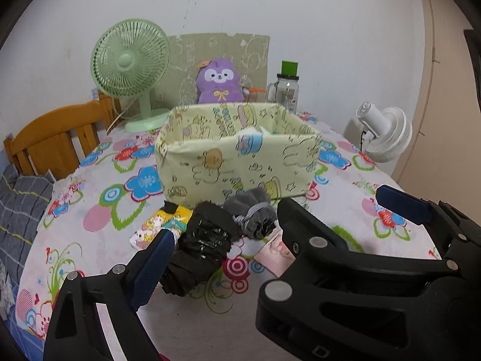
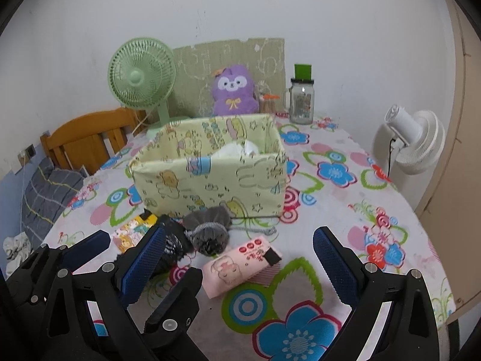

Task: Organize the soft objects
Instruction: 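Grasp the black plastic bag with the left gripper while the right grasps the grey sock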

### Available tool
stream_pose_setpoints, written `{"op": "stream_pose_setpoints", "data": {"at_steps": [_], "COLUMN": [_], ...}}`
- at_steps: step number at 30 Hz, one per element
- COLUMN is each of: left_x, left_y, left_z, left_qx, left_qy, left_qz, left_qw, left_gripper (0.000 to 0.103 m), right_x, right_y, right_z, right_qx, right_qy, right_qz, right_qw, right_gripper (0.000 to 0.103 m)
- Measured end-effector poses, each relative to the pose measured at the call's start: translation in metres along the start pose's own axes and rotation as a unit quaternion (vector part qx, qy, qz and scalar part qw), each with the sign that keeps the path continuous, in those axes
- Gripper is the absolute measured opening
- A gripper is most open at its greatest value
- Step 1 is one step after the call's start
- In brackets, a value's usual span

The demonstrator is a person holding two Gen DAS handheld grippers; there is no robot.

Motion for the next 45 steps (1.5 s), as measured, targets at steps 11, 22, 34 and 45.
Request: {"op": "stream_pose_setpoints", "data": {"at_steps": [11, 22, 34, 45], "left_x": [-0.016, -0.016, -0.017, -0.017], "left_y": [-0.017, -0.028, -0.034, -0.034], "left_z": [0.033, 0.053, 0.061, 0.067], "left_qx": [0.009, 0.021, 0.015, 0.018], "left_qy": [-0.042, -0.060, -0.070, -0.072], "left_qz": [-0.010, -0.016, -0.037, -0.035], "left_qw": [0.9990, 0.9979, 0.9968, 0.9966], "left_gripper": [0.081, 0.043, 0.035, 0.035], "right_x": [-0.010, -0.006, -0.009, -0.019], "right_y": [-0.007, -0.008, -0.014, -0.022], "right_z": [0.031, 0.056, 0.085, 0.104], "right_qx": [0.003, 0.010, 0.020, 0.062], "right_qy": [-0.018, -0.032, -0.062, -0.099], "right_qz": [-0.024, -0.029, -0.029, -0.011], "right_qw": [1.000, 0.999, 0.997, 0.993], "right_gripper": [0.100, 0.100, 0.085, 0.055]}}
Point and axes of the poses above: each gripper's, at about its wrist camera, not at the fingertips, and z roughly the way its jaws point, y to its right, x to its top, the point moved 8 cm from there along z, roughly the way its jaws point, and after that the axes turned 1 degree about -z, right-handed, at the moved point
